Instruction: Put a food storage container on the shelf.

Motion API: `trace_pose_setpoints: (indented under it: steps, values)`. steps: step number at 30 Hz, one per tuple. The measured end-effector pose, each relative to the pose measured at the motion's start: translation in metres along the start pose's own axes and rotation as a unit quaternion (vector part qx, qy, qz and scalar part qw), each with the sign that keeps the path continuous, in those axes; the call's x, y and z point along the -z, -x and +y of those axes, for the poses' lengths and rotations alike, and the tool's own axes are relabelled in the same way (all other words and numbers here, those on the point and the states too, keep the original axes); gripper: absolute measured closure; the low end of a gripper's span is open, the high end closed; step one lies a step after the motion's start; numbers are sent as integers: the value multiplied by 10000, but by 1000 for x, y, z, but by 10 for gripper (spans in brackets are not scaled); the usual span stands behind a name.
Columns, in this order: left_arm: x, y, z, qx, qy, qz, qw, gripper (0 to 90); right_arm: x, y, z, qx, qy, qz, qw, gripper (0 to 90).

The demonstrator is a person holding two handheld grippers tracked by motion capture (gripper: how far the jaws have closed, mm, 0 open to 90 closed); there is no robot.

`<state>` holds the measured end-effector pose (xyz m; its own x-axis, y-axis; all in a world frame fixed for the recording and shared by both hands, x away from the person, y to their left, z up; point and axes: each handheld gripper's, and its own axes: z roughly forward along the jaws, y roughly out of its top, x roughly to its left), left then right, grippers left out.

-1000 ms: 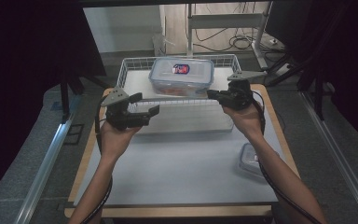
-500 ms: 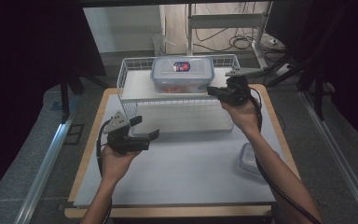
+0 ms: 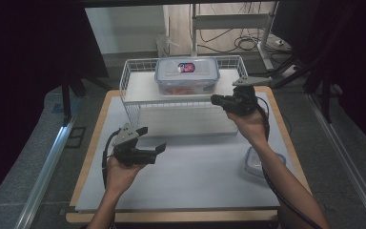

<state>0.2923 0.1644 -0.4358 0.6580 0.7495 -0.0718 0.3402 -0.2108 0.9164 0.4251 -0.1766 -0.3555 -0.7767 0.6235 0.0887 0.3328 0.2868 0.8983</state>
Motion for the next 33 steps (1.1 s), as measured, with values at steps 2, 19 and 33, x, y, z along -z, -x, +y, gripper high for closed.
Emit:
trace_pose_setpoints:
  steps: [2, 19, 33]
  values:
    - [-1, 1, -5, 9, -110, 2, 9999, 94, 7, -6, -15, 69, -21, 73, 9999, 765]
    - [-5, 10, -51, -231, -266, 274, 9990, 36, 21, -8, -100, 268, -606, -86, 9978, 447]
    - [19, 18, -83, -33, -173, 440, 9989, 23, 22, -34, -145, 487, -964, -236, 9939, 253]
